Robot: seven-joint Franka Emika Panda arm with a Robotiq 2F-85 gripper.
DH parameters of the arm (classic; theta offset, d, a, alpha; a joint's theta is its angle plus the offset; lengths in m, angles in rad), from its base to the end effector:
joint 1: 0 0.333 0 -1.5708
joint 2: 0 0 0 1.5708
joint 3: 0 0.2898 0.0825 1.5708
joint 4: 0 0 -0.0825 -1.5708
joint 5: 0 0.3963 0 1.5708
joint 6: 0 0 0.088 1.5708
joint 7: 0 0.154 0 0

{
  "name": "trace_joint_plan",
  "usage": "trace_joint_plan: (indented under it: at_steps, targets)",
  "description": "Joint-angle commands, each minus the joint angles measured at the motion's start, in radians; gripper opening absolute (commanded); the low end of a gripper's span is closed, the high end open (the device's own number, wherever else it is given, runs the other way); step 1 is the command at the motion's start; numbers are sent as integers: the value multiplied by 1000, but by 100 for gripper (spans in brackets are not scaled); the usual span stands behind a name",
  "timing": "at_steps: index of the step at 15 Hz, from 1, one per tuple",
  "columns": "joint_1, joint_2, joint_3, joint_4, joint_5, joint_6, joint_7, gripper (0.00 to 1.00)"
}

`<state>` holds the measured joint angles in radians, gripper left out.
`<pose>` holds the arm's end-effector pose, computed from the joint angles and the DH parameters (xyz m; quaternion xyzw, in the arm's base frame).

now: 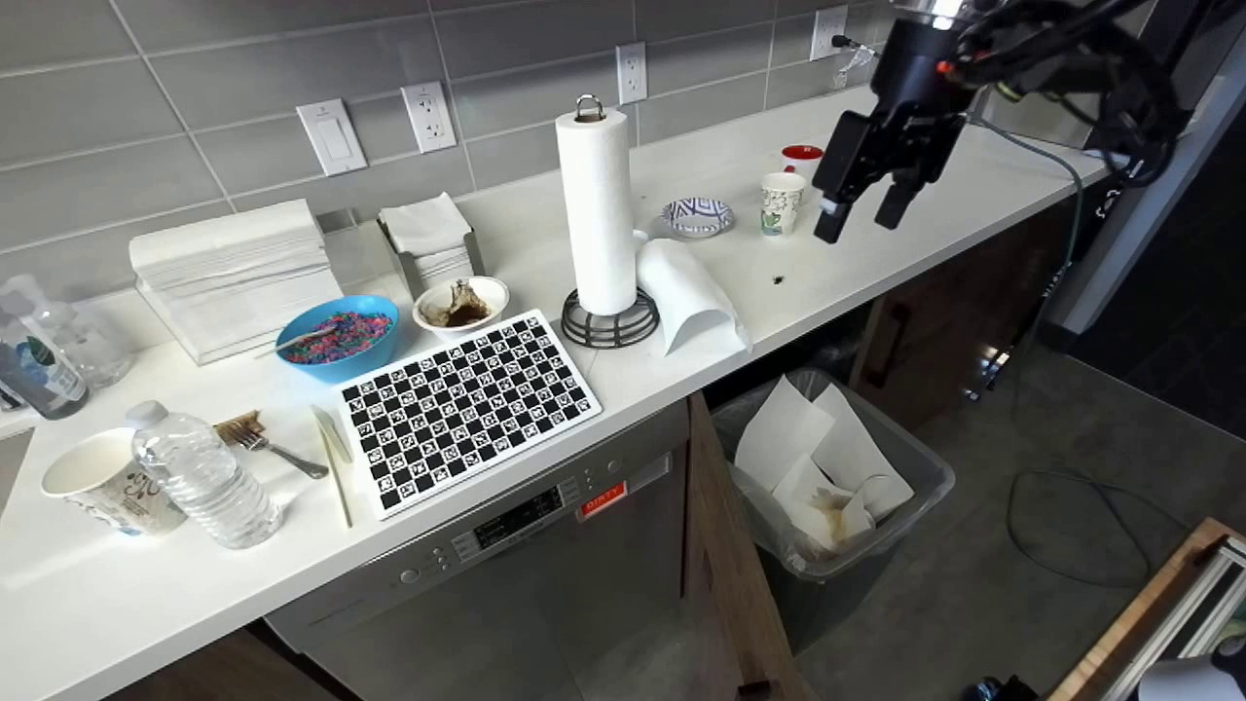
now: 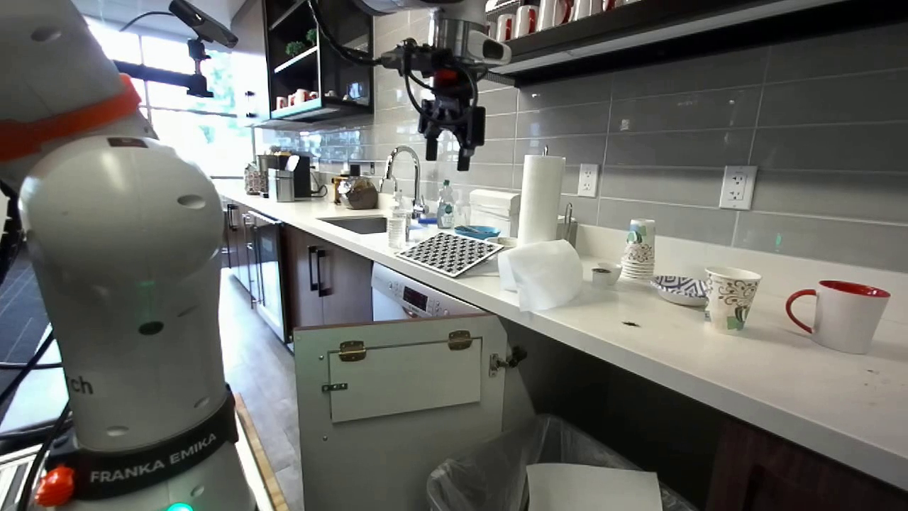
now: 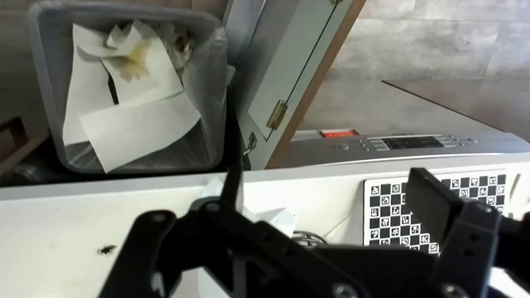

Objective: Use the white napkin to wipe the counter.

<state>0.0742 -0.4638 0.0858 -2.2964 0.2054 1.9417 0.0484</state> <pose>0.4440 0.0957 0.4633 -0.9953 -0.0201 -0.0460 0.0833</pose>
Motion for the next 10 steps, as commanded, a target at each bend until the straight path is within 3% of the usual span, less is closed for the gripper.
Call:
trace_joint_plan:
  at_steps: [1, 5, 6, 10]
  targets:
    - [21, 161, -18, 35, 5, 182, -121, 100]
    - [75, 333, -56, 104, 164, 327, -360, 100]
    - [46, 241, -34, 41, 97, 304, -263, 100]
    - [47, 269, -35, 57, 104, 312, -278, 100]
